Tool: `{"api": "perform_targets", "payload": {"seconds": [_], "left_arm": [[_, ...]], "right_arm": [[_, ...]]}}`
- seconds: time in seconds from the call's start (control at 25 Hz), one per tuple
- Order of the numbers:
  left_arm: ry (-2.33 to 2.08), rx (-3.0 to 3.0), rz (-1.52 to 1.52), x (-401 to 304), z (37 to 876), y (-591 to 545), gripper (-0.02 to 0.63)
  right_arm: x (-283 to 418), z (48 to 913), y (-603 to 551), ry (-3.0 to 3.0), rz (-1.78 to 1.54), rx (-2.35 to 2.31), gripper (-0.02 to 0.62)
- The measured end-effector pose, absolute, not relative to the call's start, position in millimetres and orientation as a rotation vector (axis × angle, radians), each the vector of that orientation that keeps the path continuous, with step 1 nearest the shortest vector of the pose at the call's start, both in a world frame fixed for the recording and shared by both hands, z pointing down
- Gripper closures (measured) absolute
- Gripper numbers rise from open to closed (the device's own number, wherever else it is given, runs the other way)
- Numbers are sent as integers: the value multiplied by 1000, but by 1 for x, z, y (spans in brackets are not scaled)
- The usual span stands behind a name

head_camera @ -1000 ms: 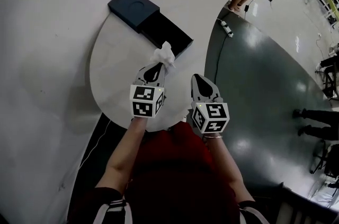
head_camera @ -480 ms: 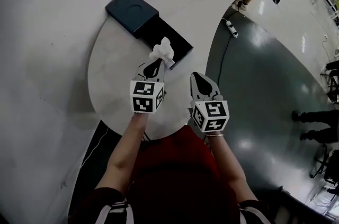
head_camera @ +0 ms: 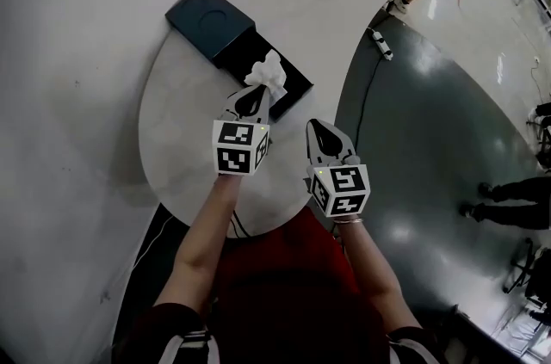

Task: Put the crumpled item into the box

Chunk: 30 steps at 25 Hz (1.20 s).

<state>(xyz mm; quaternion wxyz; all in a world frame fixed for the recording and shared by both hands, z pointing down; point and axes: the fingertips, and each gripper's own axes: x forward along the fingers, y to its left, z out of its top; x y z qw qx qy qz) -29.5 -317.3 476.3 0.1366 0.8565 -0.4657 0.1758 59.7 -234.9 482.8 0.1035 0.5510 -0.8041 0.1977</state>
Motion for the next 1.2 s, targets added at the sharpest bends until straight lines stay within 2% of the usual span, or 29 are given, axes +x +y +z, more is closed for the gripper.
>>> {"api": "perform_targets", "payload": {"seconds": [1.2], "left_arm": [[-1374, 2426, 786, -21, 526, -355, 583]], "right_arm": [[57, 510, -269, -2378, 637, 1509, 580]]}}
